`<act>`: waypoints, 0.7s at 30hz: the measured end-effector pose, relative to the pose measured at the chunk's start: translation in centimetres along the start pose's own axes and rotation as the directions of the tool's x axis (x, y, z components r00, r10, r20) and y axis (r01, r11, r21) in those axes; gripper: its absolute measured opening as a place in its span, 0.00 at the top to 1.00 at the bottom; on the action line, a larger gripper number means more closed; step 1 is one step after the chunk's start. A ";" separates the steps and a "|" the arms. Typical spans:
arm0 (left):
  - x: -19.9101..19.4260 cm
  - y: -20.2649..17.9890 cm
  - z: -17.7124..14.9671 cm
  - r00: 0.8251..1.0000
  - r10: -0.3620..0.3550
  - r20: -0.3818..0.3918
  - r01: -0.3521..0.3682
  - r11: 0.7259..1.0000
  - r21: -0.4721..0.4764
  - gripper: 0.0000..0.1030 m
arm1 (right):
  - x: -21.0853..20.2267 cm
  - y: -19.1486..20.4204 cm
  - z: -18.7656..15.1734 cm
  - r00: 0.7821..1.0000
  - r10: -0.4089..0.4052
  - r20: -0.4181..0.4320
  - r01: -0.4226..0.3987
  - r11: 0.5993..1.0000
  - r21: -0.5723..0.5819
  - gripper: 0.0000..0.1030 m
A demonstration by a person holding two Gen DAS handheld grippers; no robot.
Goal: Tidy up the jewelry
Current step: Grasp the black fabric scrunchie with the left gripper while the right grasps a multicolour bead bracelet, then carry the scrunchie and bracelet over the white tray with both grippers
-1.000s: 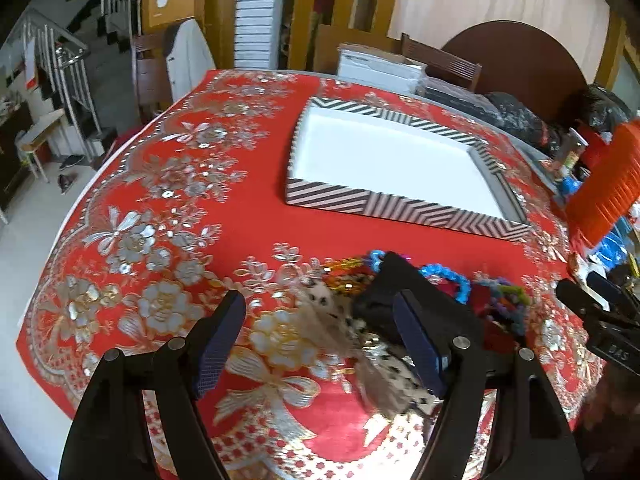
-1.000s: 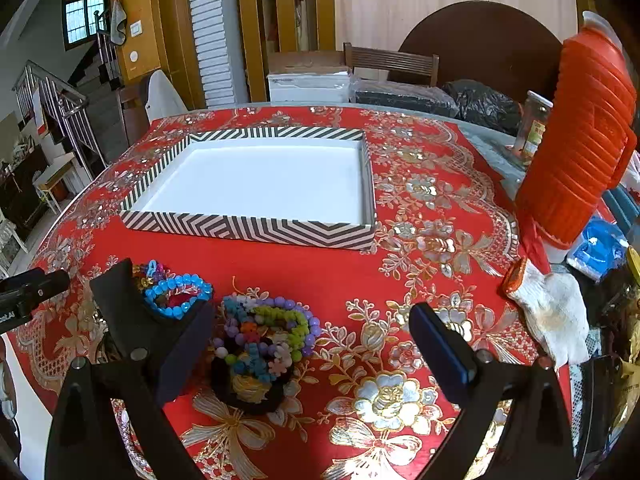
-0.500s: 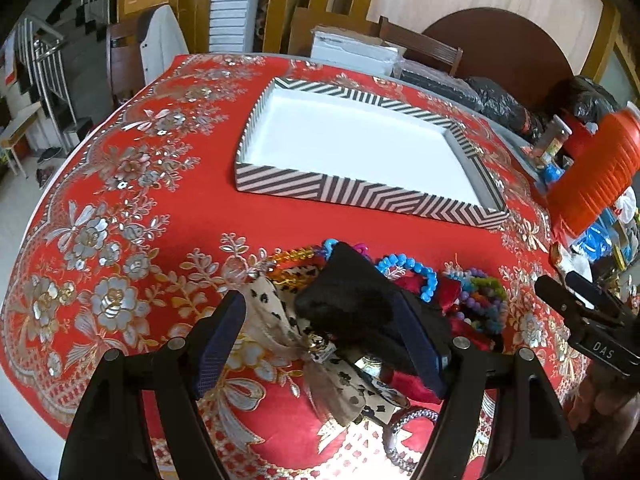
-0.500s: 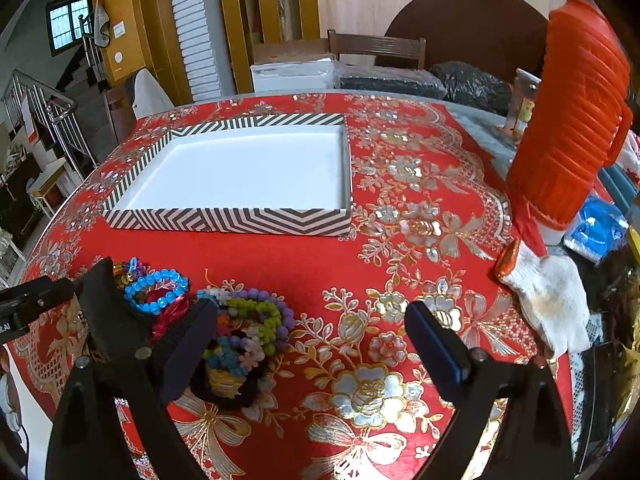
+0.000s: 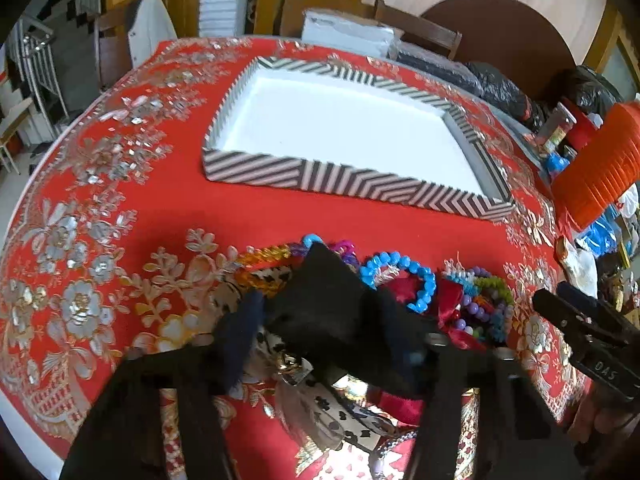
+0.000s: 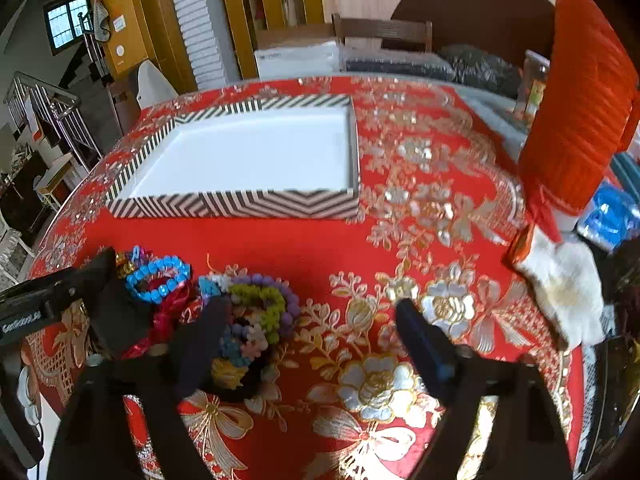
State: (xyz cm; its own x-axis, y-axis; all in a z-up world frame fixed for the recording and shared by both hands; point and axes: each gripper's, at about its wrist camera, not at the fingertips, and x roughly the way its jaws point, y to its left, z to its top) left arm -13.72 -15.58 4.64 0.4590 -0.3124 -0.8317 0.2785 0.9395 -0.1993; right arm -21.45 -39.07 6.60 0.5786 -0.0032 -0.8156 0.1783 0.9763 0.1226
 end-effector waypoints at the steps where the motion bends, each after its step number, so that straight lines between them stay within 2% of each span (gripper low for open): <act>1: 0.0 -0.1 0.1 1.000 0.000 0.003 0.000 1.000 0.002 0.67 | 0.2 0.0 -0.1 1.000 0.012 -0.013 -0.012 1.000 0.007 0.28; 3: -0.1 -0.2 0.1 1.000 -0.001 0.019 0.001 1.000 0.016 0.82 | 0.6 0.0 -0.3 0.999 0.036 -0.030 -0.036 0.999 0.011 0.32; 7: -0.8 -0.3 0.5 0.999 -0.033 0.029 0.032 0.999 0.030 0.93 | 1.4 0.4 -0.5 0.999 0.028 -0.046 -0.028 1.000 -0.013 0.36; 10: -1.6 -0.1 0.9 0.997 -0.068 0.040 0.067 0.997 0.026 0.95 | 2.1 0.8 -0.5 0.998 0.033 -0.062 -0.035 0.999 -0.027 0.41; 16: -3.7 0.5 1.7 0.992 -0.096 0.078 0.095 0.995 0.017 0.96 | 3.6 1.0 0.1 0.995 0.046 -0.086 -0.050 0.998 -0.044 0.43; 17: -4.0 0.6 1.8 0.991 -0.099 0.086 0.098 0.995 0.016 0.96 | 3.9 1.1 0.1 0.995 0.041 -0.096 -0.046 0.998 -0.043 0.47; 18: -4.2 0.6 2.0 0.991 -0.099 0.093 0.098 0.995 0.016 0.96 | 4.2 1.1 0.1 0.994 0.044 -0.103 -0.049 0.998 -0.044 0.62; 19: -4.5 0.7 2.1 0.990 -0.096 0.100 0.095 0.995 0.014 0.96 | 4.3 1.2 0.1 0.993 0.049 -0.104 -0.054 0.998 -0.045 0.82; 21: -4.7 0.9 2.2 0.990 -0.092 0.109 0.091 0.996 0.009 0.96 | 3.8 1.4 0.0 0.996 0.045 -0.082 -0.050 0.997 -0.056 0.85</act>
State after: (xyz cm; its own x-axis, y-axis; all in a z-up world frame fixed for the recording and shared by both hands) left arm -13.74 -13.60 9.51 0.5205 -0.4109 -0.7485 0.3272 0.9057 -0.2696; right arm -18.98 -37.68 3.64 0.5188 0.0588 -0.8529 0.1047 0.9858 0.1316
